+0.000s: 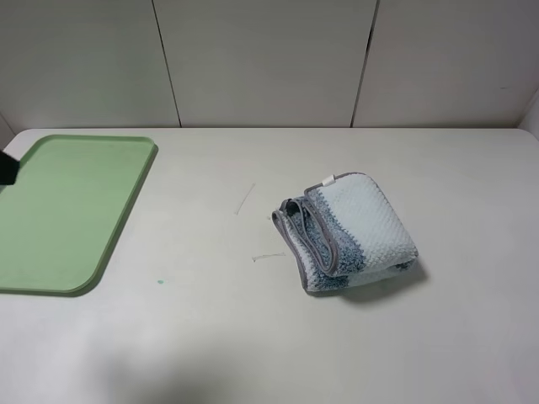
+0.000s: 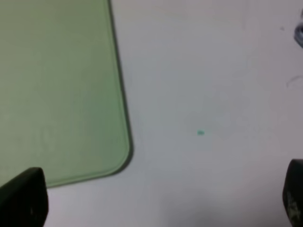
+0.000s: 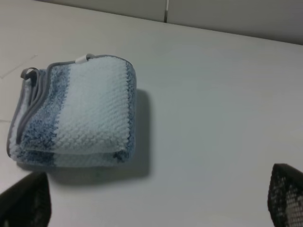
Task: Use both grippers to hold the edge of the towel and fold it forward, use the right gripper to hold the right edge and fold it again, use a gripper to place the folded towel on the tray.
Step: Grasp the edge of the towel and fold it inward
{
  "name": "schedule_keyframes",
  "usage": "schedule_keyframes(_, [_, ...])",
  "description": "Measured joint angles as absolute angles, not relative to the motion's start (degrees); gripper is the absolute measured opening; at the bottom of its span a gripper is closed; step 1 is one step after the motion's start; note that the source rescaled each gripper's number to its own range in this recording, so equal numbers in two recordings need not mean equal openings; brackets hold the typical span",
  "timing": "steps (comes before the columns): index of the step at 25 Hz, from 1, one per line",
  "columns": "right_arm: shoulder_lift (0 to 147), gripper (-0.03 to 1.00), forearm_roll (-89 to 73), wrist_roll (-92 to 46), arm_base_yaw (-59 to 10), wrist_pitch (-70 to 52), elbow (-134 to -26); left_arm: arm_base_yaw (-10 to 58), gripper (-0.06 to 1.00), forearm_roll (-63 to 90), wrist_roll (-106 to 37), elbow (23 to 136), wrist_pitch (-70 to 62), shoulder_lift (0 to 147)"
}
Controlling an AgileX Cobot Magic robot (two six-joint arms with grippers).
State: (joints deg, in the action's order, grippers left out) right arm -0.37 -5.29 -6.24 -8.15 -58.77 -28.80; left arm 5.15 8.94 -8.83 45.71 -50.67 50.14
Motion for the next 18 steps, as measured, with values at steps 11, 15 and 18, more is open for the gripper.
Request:
schedule_keyframes(11, [-0.4, 1.0, -5.3, -6.2, -8.1, -58.8, -28.8, 24.0, 1.0, 9.2, -4.0, 53.4, -35.4, 77.2])
schedule_keyframes(15, [-0.4, 1.0, -5.3, -6.2, -8.1, -58.8, -28.8, 30.2, 1.0, 9.2, -1.3, 56.6, -31.2, 84.9])
schedule_keyframes(18, [-0.4, 1.0, -5.3, -6.2, -8.1, -58.8, -28.8, 33.9, 1.0, 9.3, 0.5, 58.5, -27.3, 89.2])
